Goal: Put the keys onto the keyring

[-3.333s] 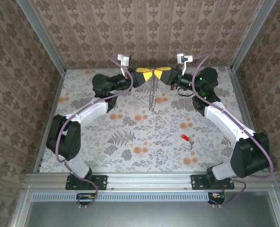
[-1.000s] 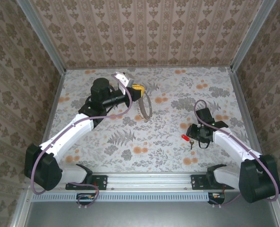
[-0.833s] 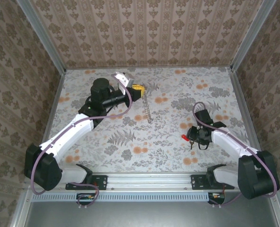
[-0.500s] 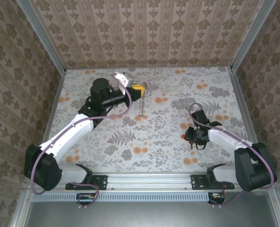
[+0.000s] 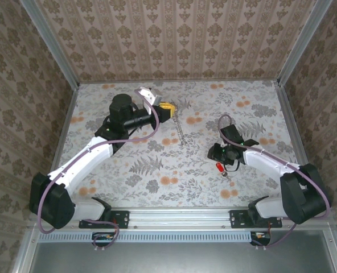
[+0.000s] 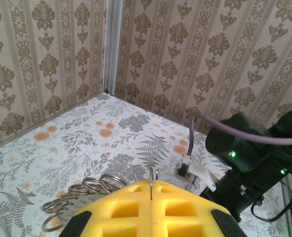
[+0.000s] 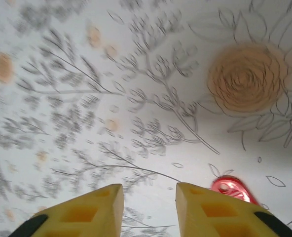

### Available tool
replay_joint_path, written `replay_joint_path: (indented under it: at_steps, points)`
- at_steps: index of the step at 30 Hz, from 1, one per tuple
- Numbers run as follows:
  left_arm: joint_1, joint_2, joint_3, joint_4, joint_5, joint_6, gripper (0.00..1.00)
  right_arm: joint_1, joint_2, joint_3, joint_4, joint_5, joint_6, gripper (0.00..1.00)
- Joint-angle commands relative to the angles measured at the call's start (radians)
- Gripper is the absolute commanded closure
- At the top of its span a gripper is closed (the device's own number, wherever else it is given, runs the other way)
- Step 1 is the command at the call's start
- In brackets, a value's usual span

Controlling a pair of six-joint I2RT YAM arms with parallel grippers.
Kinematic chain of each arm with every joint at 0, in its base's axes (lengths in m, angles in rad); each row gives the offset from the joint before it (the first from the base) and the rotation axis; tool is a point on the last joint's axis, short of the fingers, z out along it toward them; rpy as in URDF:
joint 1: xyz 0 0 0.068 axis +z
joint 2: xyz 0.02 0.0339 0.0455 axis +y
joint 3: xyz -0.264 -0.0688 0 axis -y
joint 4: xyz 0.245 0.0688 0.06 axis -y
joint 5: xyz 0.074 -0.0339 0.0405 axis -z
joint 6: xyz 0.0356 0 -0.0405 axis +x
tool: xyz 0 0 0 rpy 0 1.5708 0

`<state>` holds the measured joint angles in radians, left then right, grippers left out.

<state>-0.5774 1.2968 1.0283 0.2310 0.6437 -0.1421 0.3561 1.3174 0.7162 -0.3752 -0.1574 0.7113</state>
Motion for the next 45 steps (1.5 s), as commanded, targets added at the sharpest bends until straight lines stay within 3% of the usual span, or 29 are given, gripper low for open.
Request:
replay_joint_path:
  at_steps: [1,10,16,26,32,38,45]
  points:
    - [-0.001,0.002,0.046,0.034,0.040,-0.004,1.00,0.001,-0.063,0.033,-0.121,0.096,-0.021,0.59]
    - [0.000,0.001,0.032,0.058,0.051,-0.014,1.00,0.001,-0.128,-0.054,-0.252,0.177,-0.060,0.53]
    - [0.004,0.009,0.039,0.073,0.063,-0.023,1.00,0.000,-0.120,-0.086,-0.250,0.160,-0.068,0.48]
    - [0.007,0.007,0.032,0.092,0.065,-0.033,1.00,0.004,-0.036,-0.099,-0.196,0.124,-0.080,0.48]
    - [0.010,0.002,0.025,0.099,0.067,-0.034,1.00,0.019,-0.004,-0.104,-0.174,0.108,-0.076,0.53]
    - [0.013,0.001,0.019,0.106,0.067,-0.036,1.00,0.030,-0.008,-0.112,-0.168,0.086,-0.070,0.69]
    - [0.014,0.001,0.016,0.113,0.067,-0.040,1.00,0.052,-0.014,-0.124,-0.167,0.078,-0.054,0.76]
